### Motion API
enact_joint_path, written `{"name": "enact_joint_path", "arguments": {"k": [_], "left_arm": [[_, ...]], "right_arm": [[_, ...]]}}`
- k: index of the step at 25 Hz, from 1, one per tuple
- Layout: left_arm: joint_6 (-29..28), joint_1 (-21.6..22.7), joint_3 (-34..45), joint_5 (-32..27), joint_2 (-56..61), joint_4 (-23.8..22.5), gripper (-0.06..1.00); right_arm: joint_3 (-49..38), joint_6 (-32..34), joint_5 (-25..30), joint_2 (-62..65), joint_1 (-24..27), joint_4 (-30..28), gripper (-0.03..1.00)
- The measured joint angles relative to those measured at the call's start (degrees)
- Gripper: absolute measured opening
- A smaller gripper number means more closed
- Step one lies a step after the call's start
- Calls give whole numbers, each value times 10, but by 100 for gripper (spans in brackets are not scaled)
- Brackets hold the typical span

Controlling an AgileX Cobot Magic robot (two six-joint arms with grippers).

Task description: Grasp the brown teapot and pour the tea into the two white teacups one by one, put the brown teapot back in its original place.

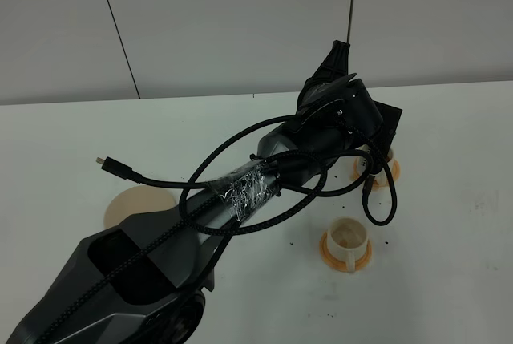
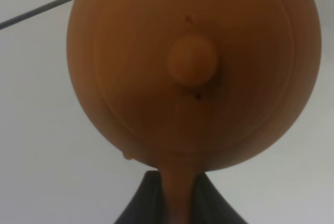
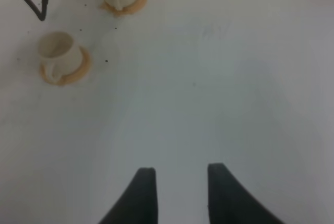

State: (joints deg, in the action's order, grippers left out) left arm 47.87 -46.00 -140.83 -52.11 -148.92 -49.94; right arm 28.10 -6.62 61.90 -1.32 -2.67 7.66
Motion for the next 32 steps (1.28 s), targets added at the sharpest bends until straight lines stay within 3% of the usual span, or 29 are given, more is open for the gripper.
{"name": "enact_joint_path", "arguments": {"k": [17, 24, 32], "left_arm": [[-22, 1, 0, -18, 24, 20, 16], [-54, 10, 0, -64, 28, 70, 16], [-58, 28, 0, -124, 28, 158, 16]], "right_arm": [[0, 0, 0, 0, 0, 0, 24], [0, 0, 0, 0, 0, 0, 24], [0, 0, 0, 0, 0, 0, 24]]}}
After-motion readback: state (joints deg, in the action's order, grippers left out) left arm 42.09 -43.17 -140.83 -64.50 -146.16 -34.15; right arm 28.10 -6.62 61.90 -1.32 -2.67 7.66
